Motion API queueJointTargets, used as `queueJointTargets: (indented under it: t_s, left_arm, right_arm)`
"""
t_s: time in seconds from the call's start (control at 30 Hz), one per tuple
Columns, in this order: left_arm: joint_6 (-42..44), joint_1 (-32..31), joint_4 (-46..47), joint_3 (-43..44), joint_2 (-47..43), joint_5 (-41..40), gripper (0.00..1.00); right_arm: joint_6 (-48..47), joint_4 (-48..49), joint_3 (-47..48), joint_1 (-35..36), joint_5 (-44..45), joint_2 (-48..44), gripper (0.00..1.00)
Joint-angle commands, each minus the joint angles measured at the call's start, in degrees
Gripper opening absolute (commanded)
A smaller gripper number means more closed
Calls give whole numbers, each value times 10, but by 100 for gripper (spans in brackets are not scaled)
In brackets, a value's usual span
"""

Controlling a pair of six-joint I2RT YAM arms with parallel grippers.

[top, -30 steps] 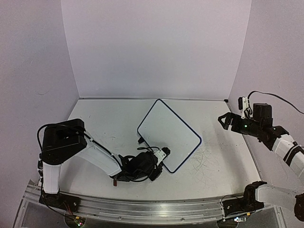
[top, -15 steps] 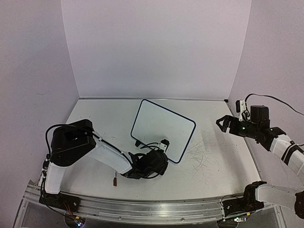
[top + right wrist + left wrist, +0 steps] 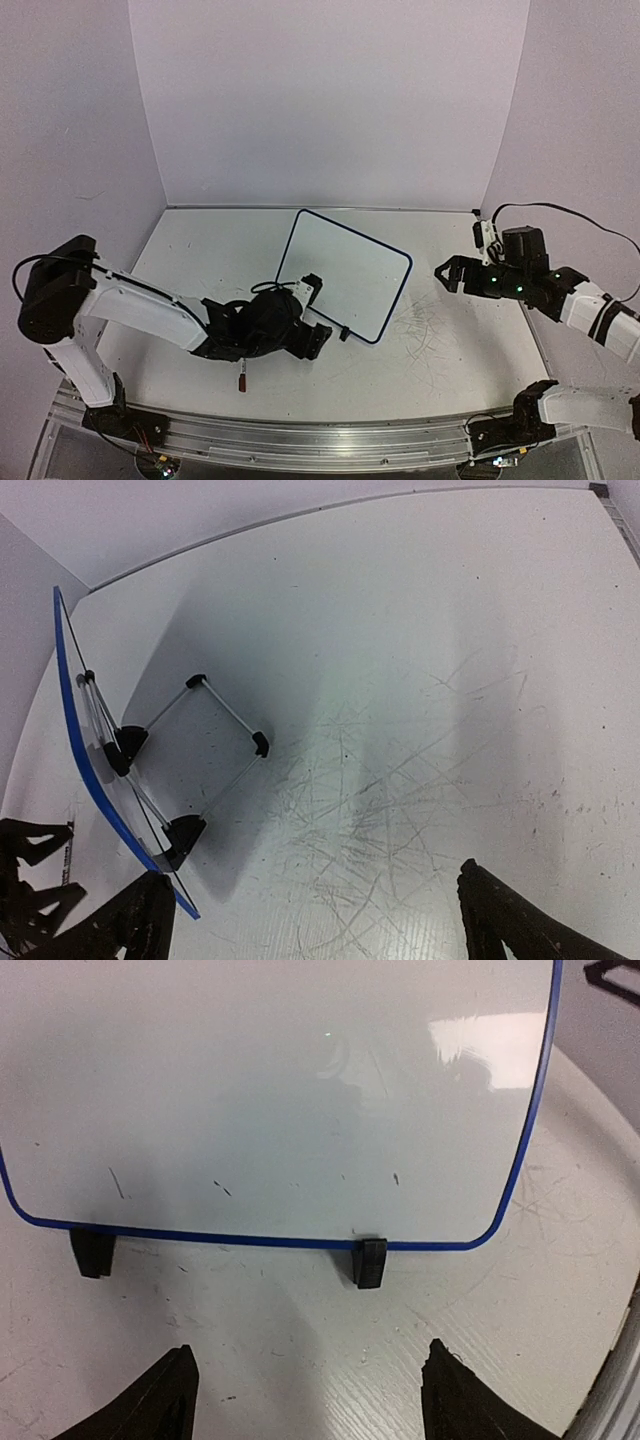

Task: Write a sentence on the whiteboard
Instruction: Move the whiteboard to the whiteboard stand.

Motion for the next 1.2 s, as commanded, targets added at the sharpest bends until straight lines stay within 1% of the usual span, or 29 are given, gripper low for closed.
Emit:
queueJointTargets:
  t_s: [0.0, 0.03, 0.07, 0.1, 0.13, 0.17, 0.23, 0.3, 0.4, 0.43, 0.47, 0.53, 0.57, 0.6, 0.7, 0.77, 0.97, 1.07, 1.17]
  left_arm:
    - [-15, 70, -19, -33, -78, 80, 79]
    - [-29, 115, -18, -49, -91, 112, 79]
    - [-24, 133, -18, -50, -89, 123, 79]
    - [-19, 138, -19, -47, -86, 128, 80]
    - [-11, 156, -25, -39, -72, 147, 80]
    - [-2, 175, -36, -19, -48, 172, 80]
    - [4, 190, -38, -2, -28, 190, 79]
    - [16, 199, -43, 21, 5, 203, 77]
    - [43, 205, -52, 51, 42, 203, 74]
    - [54, 207, -57, 64, 60, 203, 72]
    - [59, 207, -60, 69, 69, 200, 70]
    - [68, 207, -60, 81, 89, 196, 65]
    - [69, 207, -60, 84, 91, 193, 64]
    - [75, 207, -61, 91, 103, 177, 61]
    - [85, 207, -62, 95, 116, 156, 57]
    - [95, 208, -63, 101, 128, 150, 53]
    - [122, 208, -64, 121, 150, 118, 44]
    - [127, 208, -65, 130, 157, 112, 43]
    - [129, 208, -66, 136, 163, 111, 38]
  right_arm:
    - [17, -20, 34, 21, 55, -6, 100]
    - [13, -27, 41, 28, 62, -12, 100]
    - [1, -29, 45, 28, 65, -13, 100]
    - [-9, -29, 47, 28, 67, -14, 100]
    - [-25, -37, 53, 28, 88, -14, 100]
    - [-52, -43, 58, 28, 128, -13, 100]
    - [-68, -50, 62, 28, 183, -11, 100]
    - [-65, -50, 73, 28, 190, -7, 100]
    - [-74, -50, 85, 28, 136, 5, 100]
    - [-77, -50, 87, 28, 106, 12, 100]
    - [-78, -50, 88, 28, 101, 18, 100]
    - [-64, -50, 86, 28, 101, 31, 100]
    - [-63, -50, 85, 28, 101, 32, 100]
    - [-61, -49, 82, 28, 98, 35, 100]
    - [-60, -38, 74, 28, 95, 27, 100]
    - [-63, -30, 69, 28, 94, 12, 100]
    - [-68, -18, 67, 28, 88, -2, 100]
    - [-48, -9, 58, 28, 107, -7, 100]
    - [-25, 2, 49, 28, 121, -16, 100]
